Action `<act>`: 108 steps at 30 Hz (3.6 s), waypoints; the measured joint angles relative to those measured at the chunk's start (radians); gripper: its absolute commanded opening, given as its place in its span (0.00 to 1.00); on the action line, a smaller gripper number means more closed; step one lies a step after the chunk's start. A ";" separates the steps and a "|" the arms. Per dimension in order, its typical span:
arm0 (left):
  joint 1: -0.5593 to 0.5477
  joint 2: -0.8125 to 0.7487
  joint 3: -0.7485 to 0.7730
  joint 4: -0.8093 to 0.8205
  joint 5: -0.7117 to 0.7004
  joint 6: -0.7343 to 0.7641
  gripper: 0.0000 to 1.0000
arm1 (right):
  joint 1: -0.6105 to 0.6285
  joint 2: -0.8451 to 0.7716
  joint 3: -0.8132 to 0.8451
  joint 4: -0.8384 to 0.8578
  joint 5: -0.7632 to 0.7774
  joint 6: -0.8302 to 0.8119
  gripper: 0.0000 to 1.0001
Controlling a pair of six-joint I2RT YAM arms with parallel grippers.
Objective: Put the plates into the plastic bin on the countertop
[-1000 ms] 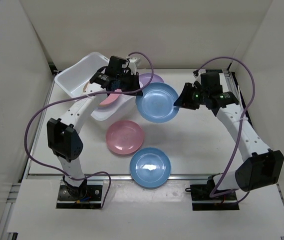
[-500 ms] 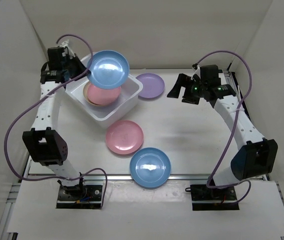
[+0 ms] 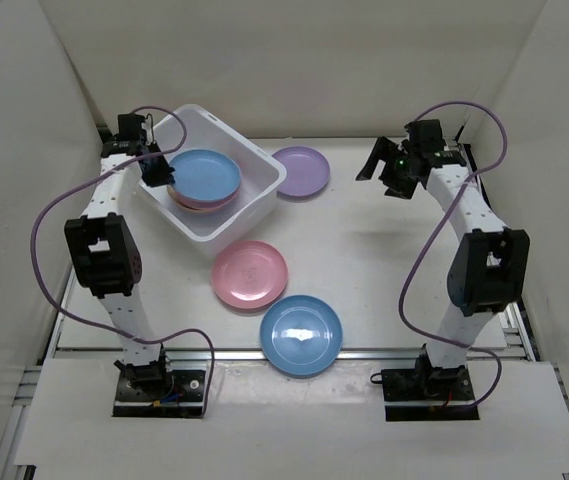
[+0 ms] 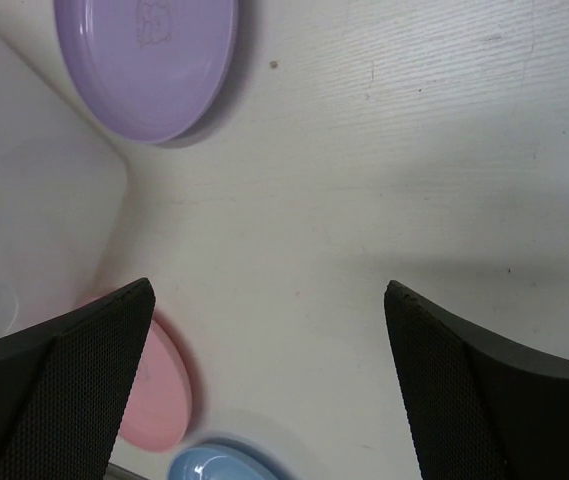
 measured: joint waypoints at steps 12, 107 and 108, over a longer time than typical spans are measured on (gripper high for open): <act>-0.035 0.187 0.241 -0.123 -0.059 0.031 1.00 | 0.034 0.014 -0.060 0.034 0.042 0.002 0.99; -0.573 -0.944 -0.782 0.021 -0.193 -0.444 0.10 | 0.483 -0.761 -0.694 -0.151 0.374 0.066 0.99; -0.573 -0.916 -0.724 0.006 -0.212 -0.423 0.10 | 0.483 -0.758 -0.694 -0.151 0.374 0.065 0.99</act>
